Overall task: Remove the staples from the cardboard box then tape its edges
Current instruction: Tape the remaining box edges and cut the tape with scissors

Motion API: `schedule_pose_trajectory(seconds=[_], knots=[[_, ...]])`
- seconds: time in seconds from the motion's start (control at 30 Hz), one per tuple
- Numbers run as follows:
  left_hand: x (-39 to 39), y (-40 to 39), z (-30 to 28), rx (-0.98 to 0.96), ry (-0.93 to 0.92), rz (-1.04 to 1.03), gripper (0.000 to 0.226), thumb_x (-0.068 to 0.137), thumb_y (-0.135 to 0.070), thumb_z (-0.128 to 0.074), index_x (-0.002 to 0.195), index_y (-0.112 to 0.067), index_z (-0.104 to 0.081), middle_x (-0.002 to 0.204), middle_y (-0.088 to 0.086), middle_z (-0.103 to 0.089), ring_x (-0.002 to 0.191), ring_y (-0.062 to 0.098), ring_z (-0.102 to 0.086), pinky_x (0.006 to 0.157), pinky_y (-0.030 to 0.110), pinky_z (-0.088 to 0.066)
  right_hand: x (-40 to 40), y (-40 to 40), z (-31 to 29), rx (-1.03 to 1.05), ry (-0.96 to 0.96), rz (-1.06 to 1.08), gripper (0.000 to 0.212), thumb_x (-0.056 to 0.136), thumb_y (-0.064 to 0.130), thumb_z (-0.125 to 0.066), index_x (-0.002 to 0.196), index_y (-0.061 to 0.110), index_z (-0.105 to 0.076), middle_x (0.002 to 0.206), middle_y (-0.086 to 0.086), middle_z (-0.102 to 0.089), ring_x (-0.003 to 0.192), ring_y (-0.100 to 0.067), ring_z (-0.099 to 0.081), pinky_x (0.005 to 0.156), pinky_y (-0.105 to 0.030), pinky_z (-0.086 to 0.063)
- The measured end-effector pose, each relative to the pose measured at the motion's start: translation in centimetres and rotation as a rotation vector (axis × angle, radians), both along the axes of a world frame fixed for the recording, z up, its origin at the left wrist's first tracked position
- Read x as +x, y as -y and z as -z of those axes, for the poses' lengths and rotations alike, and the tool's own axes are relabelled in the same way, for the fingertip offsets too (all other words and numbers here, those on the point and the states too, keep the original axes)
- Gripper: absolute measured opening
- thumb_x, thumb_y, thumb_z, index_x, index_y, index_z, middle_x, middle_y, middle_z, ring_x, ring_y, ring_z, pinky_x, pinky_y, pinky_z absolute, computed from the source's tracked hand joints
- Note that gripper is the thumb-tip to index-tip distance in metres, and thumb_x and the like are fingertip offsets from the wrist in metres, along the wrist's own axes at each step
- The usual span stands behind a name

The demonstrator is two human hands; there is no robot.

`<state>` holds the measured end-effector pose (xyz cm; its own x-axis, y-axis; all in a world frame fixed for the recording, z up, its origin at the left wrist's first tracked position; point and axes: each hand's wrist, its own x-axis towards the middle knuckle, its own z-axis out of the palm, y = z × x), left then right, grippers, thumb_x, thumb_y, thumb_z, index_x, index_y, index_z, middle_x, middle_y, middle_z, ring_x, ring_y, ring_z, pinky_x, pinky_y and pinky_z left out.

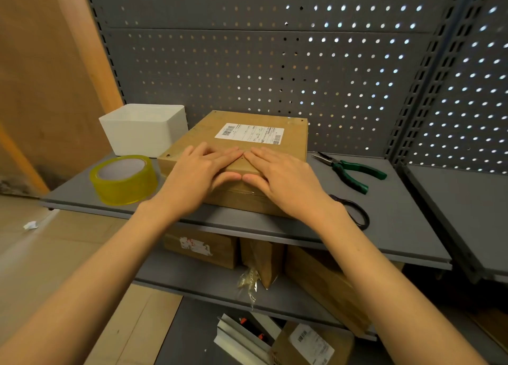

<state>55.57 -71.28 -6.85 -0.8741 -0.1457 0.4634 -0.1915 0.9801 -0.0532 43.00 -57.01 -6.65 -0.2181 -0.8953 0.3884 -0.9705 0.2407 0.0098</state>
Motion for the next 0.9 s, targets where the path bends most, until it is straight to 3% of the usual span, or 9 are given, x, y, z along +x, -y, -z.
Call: schedule_pose_trajectory(seconds=[0.17,0.27,0.33,0.43,0.5,0.7,0.9], knots=[[0.0,-1.4,1.1,-0.055,-0.066,-0.065,0.048,0.088,-0.030,-0.056,0.131,-0.007,-0.052,0.130,0.014,-0.057,0.104,0.035,-0.058,0.086,0.044,-0.043,0.3,-0.1,0.2,-0.022,-0.052,0.020,0.056,0.096,0.049,-0.034,0.143,0.018,-0.035,0.146,-0.001,-0.040,0.136,-0.017,-0.034,0.106,-0.031,-0.029],[0.5,-1.9,0.9,0.124,-0.066,-0.049,0.050,0.091,-0.029,-0.054,0.136,-0.010,-0.046,0.140,0.013,-0.047,0.126,0.029,-0.046,0.105,0.036,-0.031,0.3,-0.3,0.2,-0.013,-0.076,0.007,0.057,0.095,0.048,-0.036,0.143,0.016,-0.034,0.146,-0.002,-0.040,0.135,-0.018,-0.035,0.108,-0.031,-0.027],[1.5,-2.0,0.1,0.262,-0.098,-0.036,0.050,0.089,-0.029,-0.057,0.135,-0.013,-0.047,0.139,0.009,-0.047,0.128,0.023,-0.042,0.108,0.033,-0.028,0.2,-0.7,-0.2,-0.027,0.006,-0.048,0.056,0.093,0.047,-0.043,0.140,0.017,-0.039,0.143,-0.001,-0.044,0.132,-0.017,-0.039,0.106,-0.030,-0.028],[4.0,-1.6,-1.3,0.300,-0.367,-0.134,0.034,0.090,-0.024,-0.057,0.123,-0.012,-0.057,0.119,0.008,-0.062,0.111,0.023,-0.055,0.096,0.038,-0.042,0.5,-1.5,-1.2,-0.110,0.202,-0.123,0.051,0.090,0.049,-0.050,0.132,0.019,-0.050,0.135,0.004,-0.052,0.124,-0.014,-0.044,0.103,-0.029,-0.032],[5.8,-1.2,-1.9,0.240,-0.454,-0.232,0.025,0.092,-0.024,-0.055,0.114,-0.012,-0.061,0.107,0.006,-0.067,0.099,0.023,-0.060,0.086,0.041,-0.047,0.7,-2.0,-1.5,-0.164,0.228,-0.129,0.043,0.092,0.044,-0.050,0.127,0.020,-0.055,0.128,0.005,-0.056,0.119,-0.013,-0.048,0.098,-0.027,-0.036],[9.5,-0.8,-1.0,-0.034,-0.294,-0.480,0.014,0.088,-0.026,-0.059,0.089,-0.015,-0.066,0.082,0.007,-0.067,0.076,0.031,-0.060,0.061,0.037,-0.044,2.4,-2.4,-1.8,-0.225,0.013,-0.072,0.026,0.096,0.030,-0.045,0.112,0.016,-0.061,0.110,0.000,-0.060,0.102,-0.017,-0.053,0.081,-0.026,-0.037],[11.3,0.3,0.0,-0.023,-0.251,-0.531,0.014,0.083,-0.026,-0.063,0.081,-0.012,-0.066,0.077,0.008,-0.065,0.072,0.032,-0.057,0.056,0.033,-0.037,4.9,-0.8,-1.5,-0.264,-0.033,-0.055,0.022,0.097,0.029,-0.044,0.102,0.015,-0.059,0.102,-0.002,-0.060,0.094,-0.017,-0.053,0.073,-0.024,-0.034]])
